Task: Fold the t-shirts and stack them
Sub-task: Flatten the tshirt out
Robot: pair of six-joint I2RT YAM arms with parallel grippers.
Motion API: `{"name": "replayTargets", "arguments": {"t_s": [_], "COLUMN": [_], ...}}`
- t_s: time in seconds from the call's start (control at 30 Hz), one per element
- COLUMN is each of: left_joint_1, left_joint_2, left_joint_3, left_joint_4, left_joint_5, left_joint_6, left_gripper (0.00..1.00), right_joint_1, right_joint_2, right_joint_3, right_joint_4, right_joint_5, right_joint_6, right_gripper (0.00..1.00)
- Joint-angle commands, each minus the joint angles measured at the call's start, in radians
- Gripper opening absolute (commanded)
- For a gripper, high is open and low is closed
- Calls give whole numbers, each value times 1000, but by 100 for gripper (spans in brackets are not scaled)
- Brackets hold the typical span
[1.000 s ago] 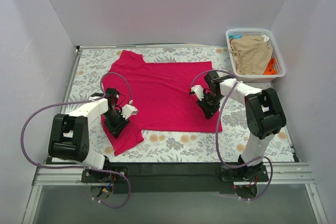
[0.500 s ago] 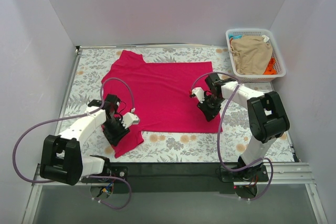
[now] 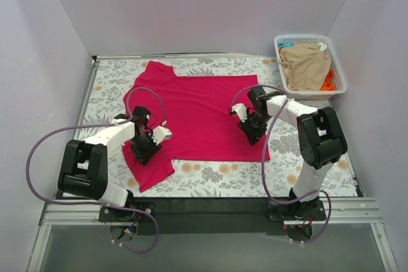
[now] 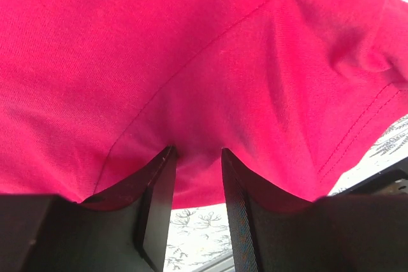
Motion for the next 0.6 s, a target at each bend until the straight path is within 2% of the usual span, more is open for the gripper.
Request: {"name": "replayTargets", "arguments": {"t_s": [0.0,0.4,0.5,0.57], "left_joint_1": [3,-101,-101,-93], "left_joint_2": [-12,-149,-167,-167], "left_joint_3": [-49,-156,-141,-65], "left_joint_4": [31,-132,-164,-193], "left_joint_5": [-17,35,46,96], "left_joint_6": [36,57,92,77], "left_gripper": [34,34,34,34], "right_joint_1": [6,20,28,28], "right_joint_2": [35,-72,-88,-115], "right_joint_3": [-25,-146,-137,-96], "right_joint_4": [13,-36,-64,-85], "right_joint_5": [7,14,3,-9], "right_joint_6": [5,-69,-86,-95], "right_gripper": [26,27,29,33]}}
